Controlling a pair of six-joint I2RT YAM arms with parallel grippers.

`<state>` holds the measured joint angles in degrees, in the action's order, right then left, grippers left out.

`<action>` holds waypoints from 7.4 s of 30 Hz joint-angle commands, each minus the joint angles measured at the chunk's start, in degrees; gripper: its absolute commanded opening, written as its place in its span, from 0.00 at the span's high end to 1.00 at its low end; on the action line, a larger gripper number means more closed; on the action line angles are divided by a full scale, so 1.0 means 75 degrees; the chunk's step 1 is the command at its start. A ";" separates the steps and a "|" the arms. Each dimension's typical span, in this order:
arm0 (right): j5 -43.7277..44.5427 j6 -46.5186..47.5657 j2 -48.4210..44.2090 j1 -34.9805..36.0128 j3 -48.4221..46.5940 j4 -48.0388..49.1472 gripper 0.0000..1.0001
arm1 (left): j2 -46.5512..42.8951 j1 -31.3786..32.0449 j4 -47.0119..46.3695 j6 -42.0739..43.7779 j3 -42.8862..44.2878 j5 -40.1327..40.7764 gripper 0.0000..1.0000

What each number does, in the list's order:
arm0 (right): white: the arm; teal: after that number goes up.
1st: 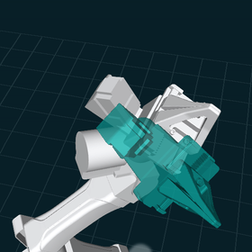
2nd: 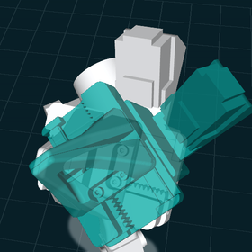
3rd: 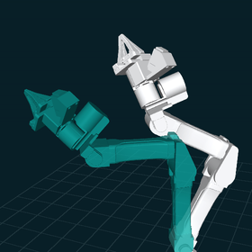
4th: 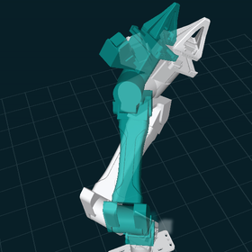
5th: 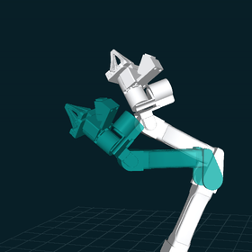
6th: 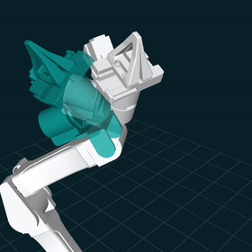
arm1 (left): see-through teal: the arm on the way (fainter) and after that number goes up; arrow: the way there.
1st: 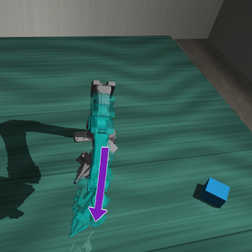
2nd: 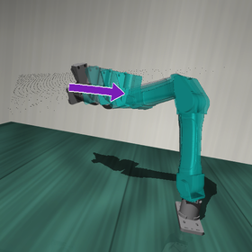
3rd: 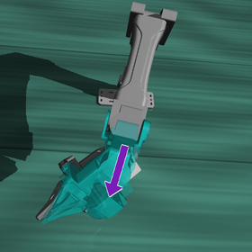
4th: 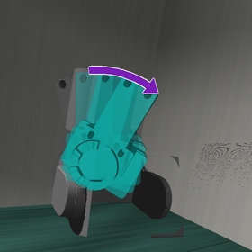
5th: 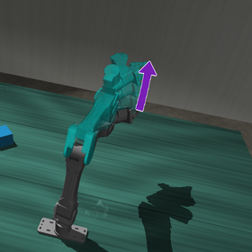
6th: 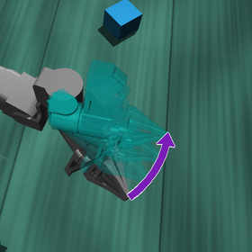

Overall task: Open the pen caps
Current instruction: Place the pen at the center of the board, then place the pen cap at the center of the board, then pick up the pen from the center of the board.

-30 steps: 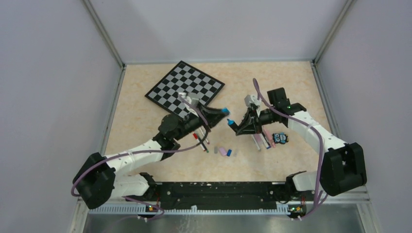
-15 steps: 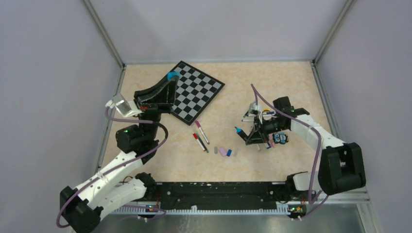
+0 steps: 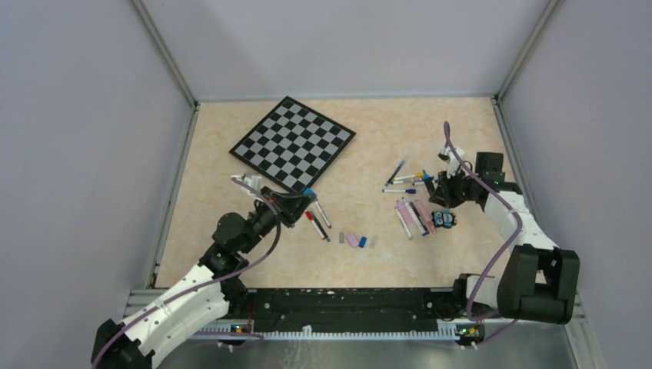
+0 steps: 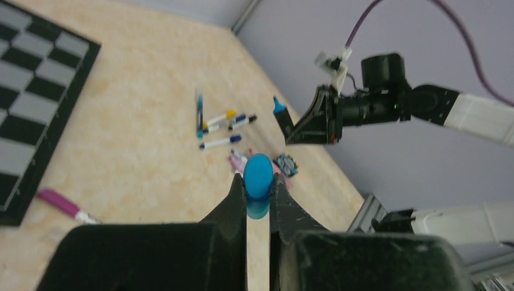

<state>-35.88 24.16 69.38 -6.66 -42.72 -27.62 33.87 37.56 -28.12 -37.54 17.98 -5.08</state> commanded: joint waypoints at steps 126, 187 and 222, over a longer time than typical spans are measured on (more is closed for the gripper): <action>-0.0736 0.1349 -0.1107 -0.0390 -0.0011 -0.0385 0.52 | 0.9675 0.3289 0.5135 -0.0103 0.6729 0.0103 0.75; -0.1046 0.1582 -0.1077 -0.0390 0.0129 -0.0415 0.52 | 0.8591 0.1494 0.8543 -0.2847 0.6728 0.4526 0.48; -0.1023 0.1642 -0.1060 -0.0390 0.0141 -0.0451 0.52 | 0.9398 0.1057 0.8318 -0.2834 0.6473 0.3693 0.75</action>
<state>-42.76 35.48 61.32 -9.28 -41.98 -32.32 103.07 46.04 34.11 -58.37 66.32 23.09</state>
